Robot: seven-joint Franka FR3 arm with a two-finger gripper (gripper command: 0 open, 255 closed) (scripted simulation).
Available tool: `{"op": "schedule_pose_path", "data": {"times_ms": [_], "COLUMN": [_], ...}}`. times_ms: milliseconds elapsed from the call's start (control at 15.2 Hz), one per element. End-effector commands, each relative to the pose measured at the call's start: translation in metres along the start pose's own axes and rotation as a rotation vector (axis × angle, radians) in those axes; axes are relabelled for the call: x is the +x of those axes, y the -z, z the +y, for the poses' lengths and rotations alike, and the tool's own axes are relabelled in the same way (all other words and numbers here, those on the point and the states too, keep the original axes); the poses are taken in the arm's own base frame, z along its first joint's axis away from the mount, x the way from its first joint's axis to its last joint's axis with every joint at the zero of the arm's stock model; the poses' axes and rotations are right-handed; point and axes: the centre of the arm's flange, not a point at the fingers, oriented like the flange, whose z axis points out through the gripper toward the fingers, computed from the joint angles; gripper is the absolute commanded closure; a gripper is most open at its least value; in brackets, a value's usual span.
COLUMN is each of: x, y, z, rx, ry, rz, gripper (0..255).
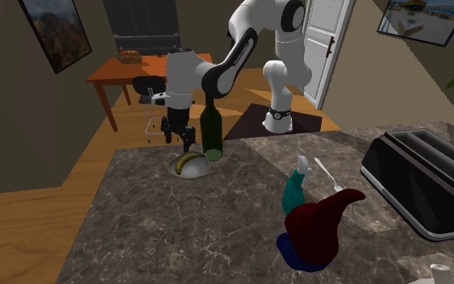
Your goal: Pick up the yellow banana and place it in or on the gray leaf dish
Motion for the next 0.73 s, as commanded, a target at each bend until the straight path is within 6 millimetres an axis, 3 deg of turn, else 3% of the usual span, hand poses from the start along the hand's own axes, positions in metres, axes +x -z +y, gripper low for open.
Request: {"op": "schedule_pose_path", "data": {"times_ms": [0,132,660], "x": [-0.016,-0.014,-0.014], "y": [-0.02,0.003,0.003], "z": [-0.005,-0.005,-0.005], "rx": [0.006,0.006,0.006], "ry": [0.0,0.0,0.0], "rz": [-0.076,-0.076,-0.076], "gripper": [0,0,0]}}
